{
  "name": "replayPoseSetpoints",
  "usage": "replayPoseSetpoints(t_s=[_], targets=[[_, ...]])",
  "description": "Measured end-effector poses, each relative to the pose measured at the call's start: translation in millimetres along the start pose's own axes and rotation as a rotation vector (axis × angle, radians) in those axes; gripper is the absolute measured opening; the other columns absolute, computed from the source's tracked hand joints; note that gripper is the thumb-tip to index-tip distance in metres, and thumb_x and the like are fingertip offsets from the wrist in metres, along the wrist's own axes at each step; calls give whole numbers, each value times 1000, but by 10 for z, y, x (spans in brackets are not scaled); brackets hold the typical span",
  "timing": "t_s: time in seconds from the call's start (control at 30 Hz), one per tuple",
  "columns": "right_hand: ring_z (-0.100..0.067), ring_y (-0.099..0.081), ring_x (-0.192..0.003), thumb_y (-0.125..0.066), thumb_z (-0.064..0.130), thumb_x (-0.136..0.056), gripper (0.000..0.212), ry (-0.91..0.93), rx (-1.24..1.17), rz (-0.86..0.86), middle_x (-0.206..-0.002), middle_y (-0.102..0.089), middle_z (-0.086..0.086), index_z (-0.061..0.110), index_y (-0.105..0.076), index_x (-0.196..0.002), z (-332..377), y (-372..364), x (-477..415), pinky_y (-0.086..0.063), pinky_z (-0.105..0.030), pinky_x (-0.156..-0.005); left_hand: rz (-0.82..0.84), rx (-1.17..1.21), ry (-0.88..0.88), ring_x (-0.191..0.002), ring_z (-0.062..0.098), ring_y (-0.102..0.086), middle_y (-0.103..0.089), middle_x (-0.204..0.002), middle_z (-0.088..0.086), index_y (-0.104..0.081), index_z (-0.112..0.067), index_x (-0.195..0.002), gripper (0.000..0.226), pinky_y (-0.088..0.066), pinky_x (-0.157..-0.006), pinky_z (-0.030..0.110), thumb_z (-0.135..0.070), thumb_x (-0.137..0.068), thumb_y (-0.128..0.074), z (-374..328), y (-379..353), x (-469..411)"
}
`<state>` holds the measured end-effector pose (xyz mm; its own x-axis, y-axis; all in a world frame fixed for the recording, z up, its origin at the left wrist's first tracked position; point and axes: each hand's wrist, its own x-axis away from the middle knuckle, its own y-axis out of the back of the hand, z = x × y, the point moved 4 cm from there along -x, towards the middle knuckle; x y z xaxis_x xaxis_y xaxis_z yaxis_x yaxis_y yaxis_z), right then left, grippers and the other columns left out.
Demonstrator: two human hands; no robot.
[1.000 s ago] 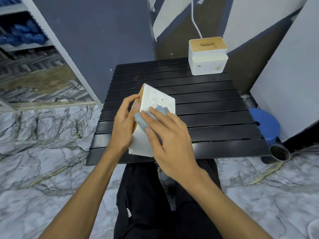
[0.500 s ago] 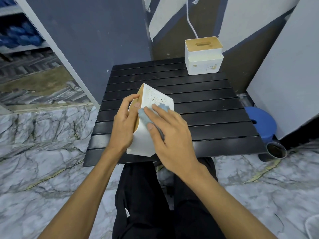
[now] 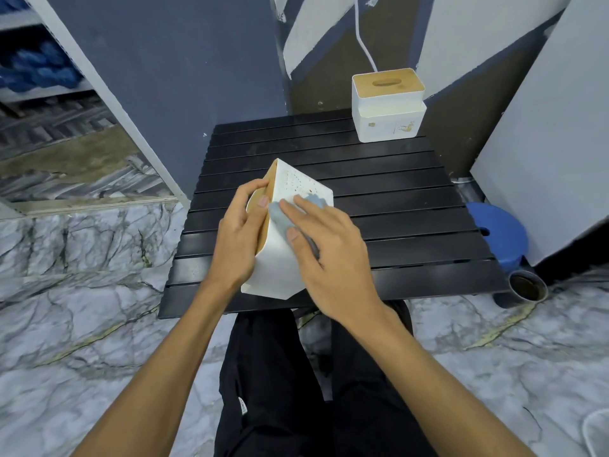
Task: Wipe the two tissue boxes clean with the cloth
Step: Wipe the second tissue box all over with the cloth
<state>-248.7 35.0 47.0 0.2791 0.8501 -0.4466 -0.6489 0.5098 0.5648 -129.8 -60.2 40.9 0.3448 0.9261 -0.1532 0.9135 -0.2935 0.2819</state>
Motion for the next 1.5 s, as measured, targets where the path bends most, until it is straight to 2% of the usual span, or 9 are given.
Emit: replayPoseSetpoints(t_s=[0.33, 0.5, 0.63, 0.8, 0.97, 1.07, 1.13, 1.3, 1.5], targets=[[-19, -47, -130, -41, 33, -98, 41, -85, -4, 2, -140, -57, 4, 27, -59, -135, -243, -39, -309, -37, -41, -109, -68, -17, 33, -91, 10, -65, -70, -102, -20, -59, -37, -123, 28, -52, -87, 43, -45, -99, -48, 7, 2, 18], [-19, -47, -130, -42, 33, -98, 41, -75, -15, 41, -140, -57, 4, 26, -59, -134, -154, -100, -244, -38, -42, -108, -237, -95, 20, -93, -1, -64, -67, -96, -34, -62, -34, -129, 30, -50, -84, 24, -41, -103, -48, -2, 88, 53], [-20, -47, -130, -45, 29, -100, 38, -71, -14, 34, -141, -56, 3, 25, -58, -135, -120, -129, -196, -37, -39, -109, -230, -132, 39, -95, 3, -65, -70, -97, -21, -65, -34, -129, 33, -53, -89, 27, -43, -100, -53, -7, 180, 21], [-18, -46, -132, -46, 28, -101, 37, -34, -10, 8, -141, -56, 3, 24, -59, -135, -54, -210, -149, -37, -37, -108, -177, -12, 211, -105, 19, -67, -71, -113, -7, -63, -44, -118, 38, -52, -99, 47, -53, -81, -60, -22, 267, -96], [-19, -45, -128, -49, 27, -101, 35, 26, 39, -23, -141, -55, 2, 23, -60, -134, 67, -266, -99, -33, -32, -105, -126, 22, 305, -100, 15, -68, -68, -119, -9, -58, -47, -121, 39, -55, -92, 43, -48, -82, -57, -118, 289, -200], [-19, -46, -128, -49, 27, -101, 35, 43, 55, -36, -141, -55, 2, 25, -59, -134, 95, -280, -80, -36, -35, -103, -115, 93, 291, -82, 7, -70, -74, -106, -8, -67, -42, -111, 19, -55, -71, 28, -35, -98, -54, -138, 263, -187], [-19, -46, -127, -49, 27, -101, 35, 61, 77, -59, -140, -56, 2, 26, -58, -134, 106, -275, -60, -36, -35, -103, -119, 126, 284, -80, 5, -72, -76, -103, -9, -69, -38, -108, 24, -55, -66, 24, -27, -103, -49, -162, 255, -172], [-22, -47, -131, -43, 30, -102, 36, 93, 113, -66, -142, -54, 1, 25, -57, -135, 114, -262, -59, -36, -40, -107, -142, 192, 275, -103, 15, -71, -73, -116, -6, -66, -32, -124, 30, -57, -84, 33, -25, -103, -47, -179, 252, -136], [-16, -40, -129, -49, 27, -101, 33, 20, 80, -145, -142, -53, 5, 23, -59, -132, -55, -144, -74, -25, -29, -108, -137, 166, 142, -105, 8, -67, -66, -128, -13, -60, -32, -134, 34, -54, -81, 24, -24, -105, -44, -228, 211, -86]])
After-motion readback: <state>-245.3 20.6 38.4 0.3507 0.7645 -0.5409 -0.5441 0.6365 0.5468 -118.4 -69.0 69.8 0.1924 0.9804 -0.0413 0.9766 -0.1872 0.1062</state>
